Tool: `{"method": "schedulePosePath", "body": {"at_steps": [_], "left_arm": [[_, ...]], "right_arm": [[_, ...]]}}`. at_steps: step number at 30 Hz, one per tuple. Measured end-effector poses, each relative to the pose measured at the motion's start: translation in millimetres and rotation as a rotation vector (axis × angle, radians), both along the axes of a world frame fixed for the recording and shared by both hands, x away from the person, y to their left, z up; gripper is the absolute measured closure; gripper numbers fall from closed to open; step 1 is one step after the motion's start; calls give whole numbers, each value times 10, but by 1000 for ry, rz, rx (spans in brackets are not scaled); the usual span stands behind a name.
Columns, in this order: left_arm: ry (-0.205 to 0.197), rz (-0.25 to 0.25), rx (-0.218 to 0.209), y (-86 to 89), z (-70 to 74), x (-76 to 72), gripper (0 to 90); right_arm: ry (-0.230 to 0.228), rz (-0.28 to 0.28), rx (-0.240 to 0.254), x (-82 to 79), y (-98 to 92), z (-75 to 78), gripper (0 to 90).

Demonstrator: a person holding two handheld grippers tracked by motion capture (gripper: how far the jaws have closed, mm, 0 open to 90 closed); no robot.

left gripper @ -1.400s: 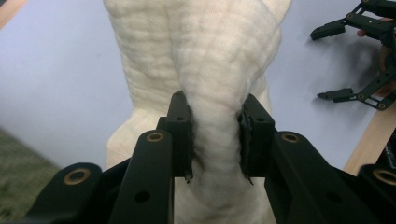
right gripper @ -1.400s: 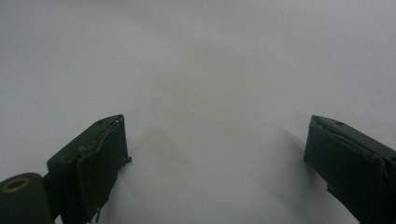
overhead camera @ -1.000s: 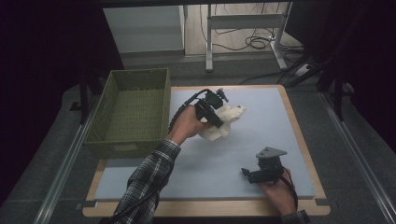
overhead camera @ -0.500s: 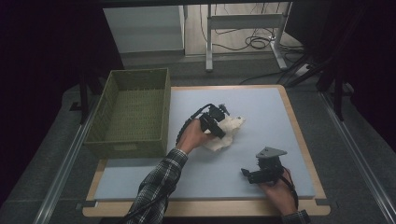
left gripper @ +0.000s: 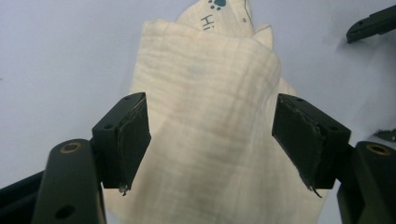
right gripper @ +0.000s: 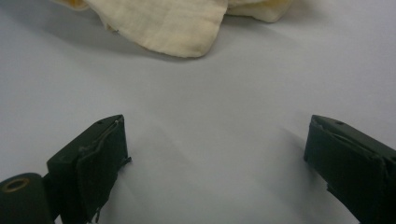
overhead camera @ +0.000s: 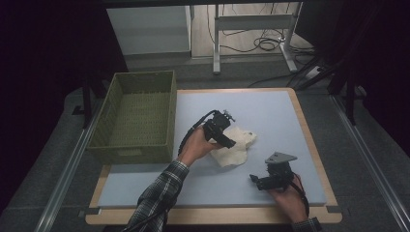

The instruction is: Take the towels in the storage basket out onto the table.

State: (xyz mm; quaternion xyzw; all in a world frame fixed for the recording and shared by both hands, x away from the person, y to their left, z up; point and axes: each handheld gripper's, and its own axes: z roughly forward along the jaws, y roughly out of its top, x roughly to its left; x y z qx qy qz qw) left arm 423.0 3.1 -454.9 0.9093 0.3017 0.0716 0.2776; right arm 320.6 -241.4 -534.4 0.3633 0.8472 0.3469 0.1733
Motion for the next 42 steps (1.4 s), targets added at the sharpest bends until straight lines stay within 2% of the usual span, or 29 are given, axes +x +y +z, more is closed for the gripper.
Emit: {"method": "schedulePosePath", "body": {"at_steps": [3, 6, 15, 18, 22, 26, 30, 35, 37, 42], "left_arm": [[-12, 6, -11, 65, -6, -91, 279], [-34, -9, -19, 120, -35, -182, 299], [-48, 7, -64, 314, -153, -450, 326], [-64, 24, -71, 385, -200, -569, 316], [-75, 29, -99, 471, -267, -698, 245], [-79, 40, -125, 544, -364, -829, 196], [-92, 54, -138, 630, -437, -954, 157], [-106, 62, -157, 737, -531, -1094, 119], [-104, 72, -163, 780, -588, -1153, 110], [-98, 94, -163, 881, -725, -1260, 95]], "right_arm": [[0, 0, 1, -1, 0, 1, 63], [-3, 0, -5, -2, 5, 1, 60], [-1, 0, 2, 6, -20, 14, 102], [-3, 0, 4, 13, -42, 27, 157], [0, 11, 14, 37, -56, 59, 209], [-16, 15, 21, 66, -57, 115, 283], [-13, 29, 21, 140, -56, 166, 380], [17, 50, 62, 256, -71, 219, 509], [25, 52, 83, 293, -75, 244, 540], [26, 36, 92, 422, -76, 306, 597]]}}
